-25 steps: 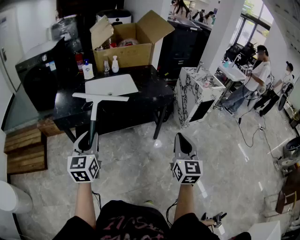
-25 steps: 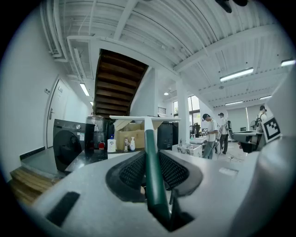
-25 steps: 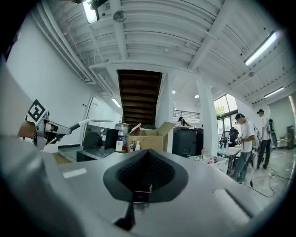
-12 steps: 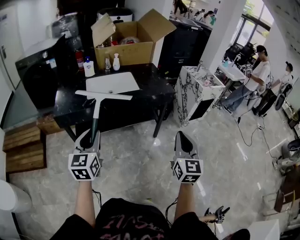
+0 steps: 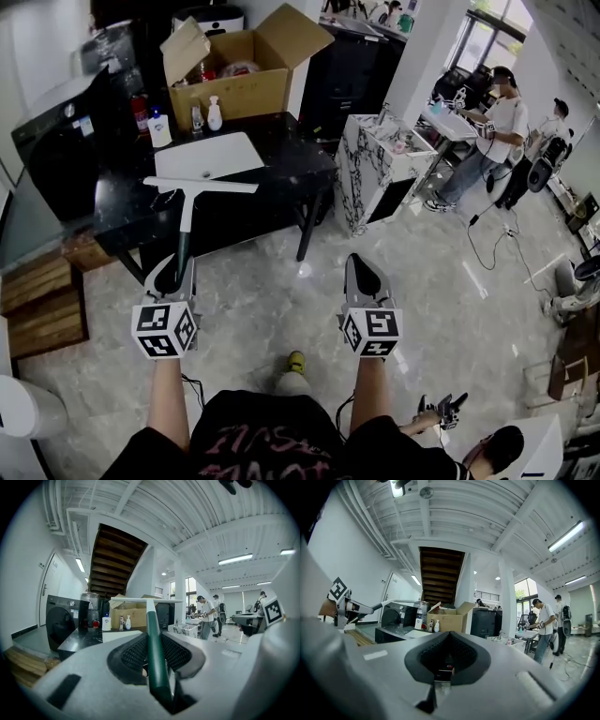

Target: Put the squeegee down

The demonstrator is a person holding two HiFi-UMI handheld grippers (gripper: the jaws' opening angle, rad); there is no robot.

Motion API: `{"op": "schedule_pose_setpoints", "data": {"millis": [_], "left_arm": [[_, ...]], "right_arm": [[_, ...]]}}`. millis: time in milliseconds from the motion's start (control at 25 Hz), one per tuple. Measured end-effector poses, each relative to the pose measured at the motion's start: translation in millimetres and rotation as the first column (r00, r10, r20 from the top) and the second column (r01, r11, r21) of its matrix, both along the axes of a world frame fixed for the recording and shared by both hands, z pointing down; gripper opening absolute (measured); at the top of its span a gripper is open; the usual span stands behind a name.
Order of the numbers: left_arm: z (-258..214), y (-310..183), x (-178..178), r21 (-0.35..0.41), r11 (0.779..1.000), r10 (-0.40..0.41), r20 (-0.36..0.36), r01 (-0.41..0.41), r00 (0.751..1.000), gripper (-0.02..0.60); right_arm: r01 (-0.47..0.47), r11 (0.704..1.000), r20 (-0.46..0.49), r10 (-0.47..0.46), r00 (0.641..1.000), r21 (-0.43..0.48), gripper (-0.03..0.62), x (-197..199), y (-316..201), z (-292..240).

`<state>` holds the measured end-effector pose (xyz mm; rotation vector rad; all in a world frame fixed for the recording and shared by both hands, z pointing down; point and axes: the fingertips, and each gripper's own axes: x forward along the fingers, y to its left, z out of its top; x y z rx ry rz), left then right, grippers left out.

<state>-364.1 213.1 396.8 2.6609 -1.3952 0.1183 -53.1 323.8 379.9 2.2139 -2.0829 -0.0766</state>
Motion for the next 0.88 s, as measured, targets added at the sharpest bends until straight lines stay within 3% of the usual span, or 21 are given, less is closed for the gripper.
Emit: {"op": "schedule_pose_setpoints", "data": {"millis": [400, 880], "left_arm": [[0, -26, 18, -0.001, 1.0, 0.02, -0.009, -0.02, 1.0, 0.099], [1, -84, 60, 0.001, 0.999, 0.038, 0.014, -0.038, 0.999, 0.1]], "right_arm": [[0.005, 1.0, -0.007, -0.005, 1.0, 0.007, 0.002, 11, -24, -4], [-0.024, 1.0, 0.02, 0.023, 1.0, 0.007, 0.002, 56, -79, 4]]}}
